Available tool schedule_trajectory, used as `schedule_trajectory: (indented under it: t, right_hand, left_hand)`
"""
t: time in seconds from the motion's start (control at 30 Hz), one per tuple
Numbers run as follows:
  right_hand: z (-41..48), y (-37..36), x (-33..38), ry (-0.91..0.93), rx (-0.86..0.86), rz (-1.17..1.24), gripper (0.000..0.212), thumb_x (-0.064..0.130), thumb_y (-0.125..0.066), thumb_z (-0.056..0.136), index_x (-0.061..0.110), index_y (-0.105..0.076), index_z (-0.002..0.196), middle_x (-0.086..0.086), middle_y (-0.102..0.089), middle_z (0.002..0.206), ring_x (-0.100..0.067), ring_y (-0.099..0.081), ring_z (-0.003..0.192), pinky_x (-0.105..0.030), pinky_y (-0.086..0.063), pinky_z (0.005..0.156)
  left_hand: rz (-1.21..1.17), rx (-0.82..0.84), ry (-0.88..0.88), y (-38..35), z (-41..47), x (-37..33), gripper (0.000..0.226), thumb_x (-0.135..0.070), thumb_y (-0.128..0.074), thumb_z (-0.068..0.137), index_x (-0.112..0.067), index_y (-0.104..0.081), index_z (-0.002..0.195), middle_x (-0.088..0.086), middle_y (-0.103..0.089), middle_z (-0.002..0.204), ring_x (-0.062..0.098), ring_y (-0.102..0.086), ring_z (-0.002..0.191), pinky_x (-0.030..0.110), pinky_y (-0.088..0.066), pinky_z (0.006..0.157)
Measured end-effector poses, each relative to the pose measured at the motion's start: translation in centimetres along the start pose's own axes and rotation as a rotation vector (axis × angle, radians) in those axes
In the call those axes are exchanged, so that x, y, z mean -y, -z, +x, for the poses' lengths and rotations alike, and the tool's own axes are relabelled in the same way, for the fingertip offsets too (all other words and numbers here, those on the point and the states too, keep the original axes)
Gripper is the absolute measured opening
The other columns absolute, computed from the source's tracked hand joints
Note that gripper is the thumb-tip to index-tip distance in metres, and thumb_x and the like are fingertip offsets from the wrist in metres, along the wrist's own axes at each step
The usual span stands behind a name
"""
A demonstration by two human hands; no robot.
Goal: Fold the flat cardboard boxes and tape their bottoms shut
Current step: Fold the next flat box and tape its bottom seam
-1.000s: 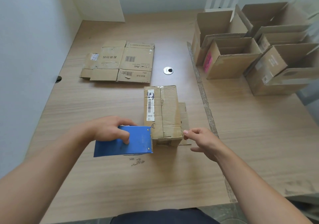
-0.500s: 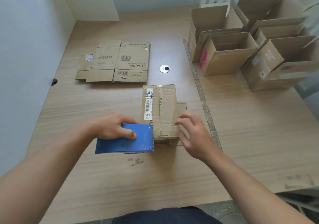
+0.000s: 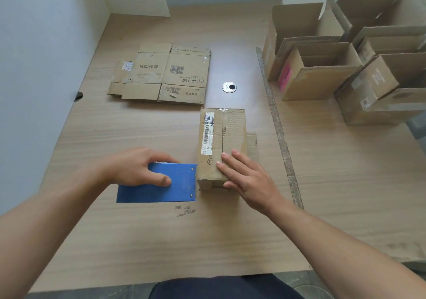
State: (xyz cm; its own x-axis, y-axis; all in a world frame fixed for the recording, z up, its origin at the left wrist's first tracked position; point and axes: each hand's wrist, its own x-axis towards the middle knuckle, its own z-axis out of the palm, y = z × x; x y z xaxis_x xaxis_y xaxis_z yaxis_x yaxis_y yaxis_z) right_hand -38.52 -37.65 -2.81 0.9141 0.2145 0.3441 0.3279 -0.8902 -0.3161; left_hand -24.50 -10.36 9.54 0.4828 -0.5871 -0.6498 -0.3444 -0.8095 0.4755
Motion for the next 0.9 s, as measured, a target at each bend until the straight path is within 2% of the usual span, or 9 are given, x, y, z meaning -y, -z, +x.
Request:
schedule_trajectory:
  t: [0.17,0.33,0.43,0.53,0.63,0.73,0.83,0.9]
  right_hand:
    - [0.1,-0.3,0.0,0.012,-0.030,0.020,0.041,0.033,-0.054,0.097,0.013,-0.065,0.130,-0.008,-0.058,0.139,-0.035,-0.049,0.133,-0.048,-0.050,0.101]
    - [0.0,-0.6,0.2,-0.005,-0.022,0.044,0.040,0.031,-0.052,0.097,0.012,-0.065,0.130,-0.008,-0.057,0.140,-0.036,-0.047,0.134,-0.045,-0.045,0.107]
    - [-0.1,-0.7,0.1,-0.025,-0.002,0.068,0.043,0.033,-0.048,0.099,0.011,-0.064,0.131,-0.007,-0.055,0.142,-0.035,-0.044,0.136,-0.039,-0.037,0.112]
    - [0.0,-0.8,0.2,-0.033,0.012,0.107,0.044,0.035,-0.045,0.100,0.009,-0.063,0.132,-0.008,-0.052,0.143,-0.033,-0.040,0.139,-0.036,-0.030,0.116]
    - [0.1,-0.7,0.2,-0.041,0.027,0.136,0.043,0.032,-0.050,0.098,0.010,-0.062,0.133,-0.007,-0.051,0.144,-0.028,-0.033,0.140,-0.035,-0.026,0.118]
    - [0.1,-0.7,0.2,-0.071,0.036,0.157,0.042,0.028,-0.057,0.096,0.012,-0.061,0.134,-0.006,-0.051,0.145,-0.026,-0.031,0.142,-0.033,-0.023,0.119]
    - [0.2,-0.9,0.8,-0.123,0.024,0.198,0.043,0.022,-0.063,0.092,0.013,-0.062,0.134,-0.007,-0.052,0.144,-0.026,-0.030,0.141,-0.033,-0.023,0.118]
    - [0.3,-0.8,1.1,-0.149,0.028,0.213,0.042,0.021,-0.064,0.092,0.014,-0.062,0.133,-0.007,-0.053,0.144,-0.028,-0.033,0.141,-0.034,-0.023,0.118]
  left_hand:
    - [-0.010,-0.035,0.008,1.0,-1.7,3.0,0.048,-0.065,-0.059,0.064,-0.063,-0.057,0.113,-0.025,-0.067,0.106,0.003,-0.064,0.098,0.039,-0.051,0.091]
    - [0.050,-0.098,0.035,-0.2,-0.3,4.1,0.050,-0.064,-0.056,0.067,-0.061,-0.054,0.116,-0.023,-0.066,0.108,0.002,-0.061,0.096,0.033,-0.051,0.089]
    - [0.079,-0.120,0.060,-1.0,1.2,4.3,0.057,-0.065,-0.056,0.067,-0.056,-0.055,0.123,-0.021,-0.065,0.105,0.000,-0.059,0.091,0.025,-0.048,0.076]
    - [0.163,-0.151,0.075,-1.6,2.4,4.1,0.054,-0.063,-0.060,0.077,-0.055,-0.050,0.129,-0.018,-0.061,0.101,0.007,-0.055,0.087,0.019,-0.037,0.063]
    - [0.275,-0.209,0.061,-2.3,3.4,3.1,0.058,-0.068,-0.050,0.077,-0.056,-0.044,0.133,-0.016,-0.057,0.096,0.013,-0.050,0.086,0.024,-0.033,0.062]
    - [0.348,-0.292,0.071,-2.8,3.5,2.0,0.064,-0.072,-0.042,0.072,-0.055,-0.042,0.134,-0.011,-0.065,0.101,0.016,-0.047,0.086,0.032,-0.036,0.067]
    - [0.404,-0.370,0.077,-3.7,2.9,0.8,0.056,-0.067,-0.042,0.079,-0.051,-0.044,0.133,-0.009,-0.066,0.097,0.020,-0.054,0.087,0.032,-0.036,0.065]
    - [0.422,-0.385,0.105,-4.0,2.4,-0.4,0.048,-0.063,-0.043,0.080,-0.046,-0.050,0.125,-0.009,-0.062,0.086,0.022,-0.057,0.086,0.032,-0.038,0.062]
